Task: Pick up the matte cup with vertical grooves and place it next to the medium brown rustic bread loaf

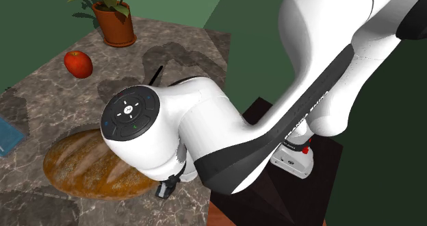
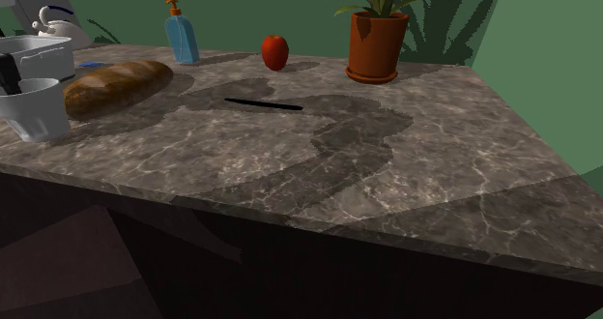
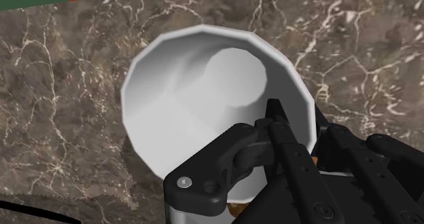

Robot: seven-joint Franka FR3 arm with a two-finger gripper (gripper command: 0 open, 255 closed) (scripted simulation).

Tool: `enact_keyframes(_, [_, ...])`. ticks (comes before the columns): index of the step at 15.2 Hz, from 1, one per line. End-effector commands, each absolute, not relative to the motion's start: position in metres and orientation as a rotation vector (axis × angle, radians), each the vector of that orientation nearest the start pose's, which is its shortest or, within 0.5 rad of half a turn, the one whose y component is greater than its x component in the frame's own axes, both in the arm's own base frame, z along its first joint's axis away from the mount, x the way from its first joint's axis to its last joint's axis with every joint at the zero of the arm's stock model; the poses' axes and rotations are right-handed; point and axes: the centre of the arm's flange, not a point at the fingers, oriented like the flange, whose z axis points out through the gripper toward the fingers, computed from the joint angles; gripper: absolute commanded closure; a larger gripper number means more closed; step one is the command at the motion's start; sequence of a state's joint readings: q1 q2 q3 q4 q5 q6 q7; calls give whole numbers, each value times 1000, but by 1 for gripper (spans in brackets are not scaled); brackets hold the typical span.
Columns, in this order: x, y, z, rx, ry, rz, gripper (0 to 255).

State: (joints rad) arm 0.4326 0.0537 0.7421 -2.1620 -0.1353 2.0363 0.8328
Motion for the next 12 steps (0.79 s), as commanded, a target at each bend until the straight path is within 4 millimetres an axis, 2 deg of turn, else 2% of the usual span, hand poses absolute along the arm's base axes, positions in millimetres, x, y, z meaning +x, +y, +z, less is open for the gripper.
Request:
enact_keyframes(1, [210, 479, 364, -3250, -684, 34, 255])
enact_keyframes(6, [210, 479, 364, -3250, -684, 34, 255])
enact_keyframes(7, [210, 479, 364, -3250, -684, 34, 0])
enact_keyframes(12, [210, 479, 364, -3250, -684, 34, 0])
